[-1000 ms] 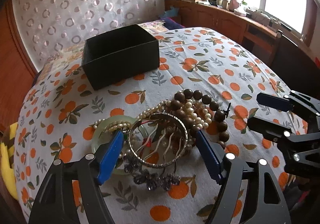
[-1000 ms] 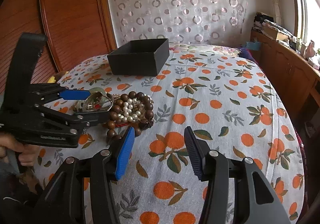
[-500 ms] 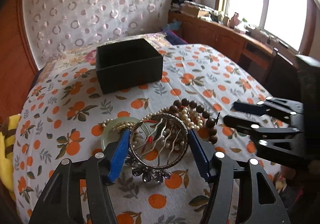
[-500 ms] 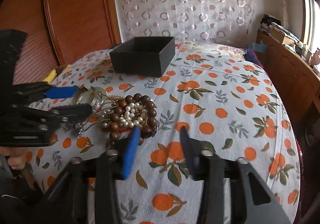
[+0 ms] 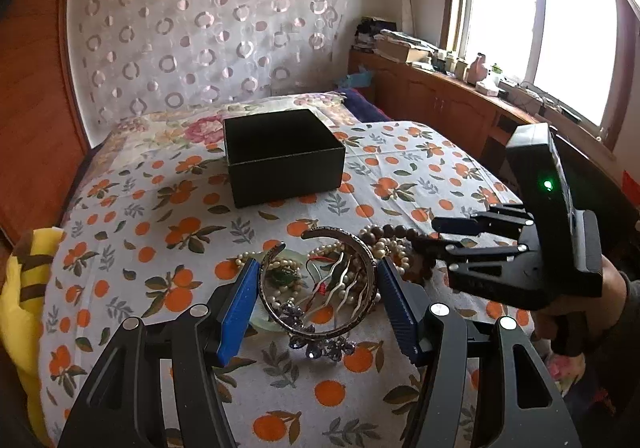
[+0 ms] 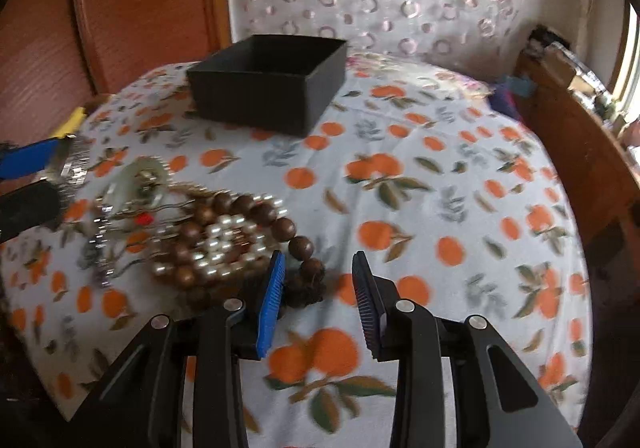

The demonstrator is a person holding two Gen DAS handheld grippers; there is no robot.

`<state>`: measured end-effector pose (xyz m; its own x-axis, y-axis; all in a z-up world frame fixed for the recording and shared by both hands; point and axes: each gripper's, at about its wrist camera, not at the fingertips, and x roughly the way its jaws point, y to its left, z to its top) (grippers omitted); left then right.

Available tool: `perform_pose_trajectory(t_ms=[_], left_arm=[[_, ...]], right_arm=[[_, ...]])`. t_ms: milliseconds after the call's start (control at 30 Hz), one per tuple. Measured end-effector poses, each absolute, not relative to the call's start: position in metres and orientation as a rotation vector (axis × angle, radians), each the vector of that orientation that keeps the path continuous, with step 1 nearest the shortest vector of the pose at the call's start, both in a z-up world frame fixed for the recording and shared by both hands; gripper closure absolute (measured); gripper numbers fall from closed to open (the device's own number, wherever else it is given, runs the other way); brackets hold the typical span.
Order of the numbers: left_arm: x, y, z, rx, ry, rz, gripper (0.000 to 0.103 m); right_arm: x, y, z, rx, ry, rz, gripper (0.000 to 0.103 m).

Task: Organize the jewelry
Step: 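Grasp the gold bangle with the left tool while the right tool grasps the bead bracelet, then lower the gold bangle into the black box while the right tool carries the bracelet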

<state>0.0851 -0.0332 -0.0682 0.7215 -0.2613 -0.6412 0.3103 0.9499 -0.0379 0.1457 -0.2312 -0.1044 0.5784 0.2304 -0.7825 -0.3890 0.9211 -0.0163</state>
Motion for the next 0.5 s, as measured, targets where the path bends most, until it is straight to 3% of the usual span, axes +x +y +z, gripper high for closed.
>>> perform_pose_trajectory(t_ms=[333,400,500], left_arm=[[0.0846,-0.0301,-0.0675,0.061,0.696,-0.311,0.045],[0.0847,-0.0286,-0.066,0.055,0.694,-0.305,0.045],[0.0849,-0.027,-0.063,0.05,0.687,-0.299,0.045]], right_arm=[[0.1532,-0.2332,-0.1084,-0.181,0.894,0.423,0.066],[0.1518,-0.2325,-0.1078,-0.186,0.888,0.435,0.082],[0.1502,-0.2315,-0.1075,-0.184,0.885,0.46,0.084]])
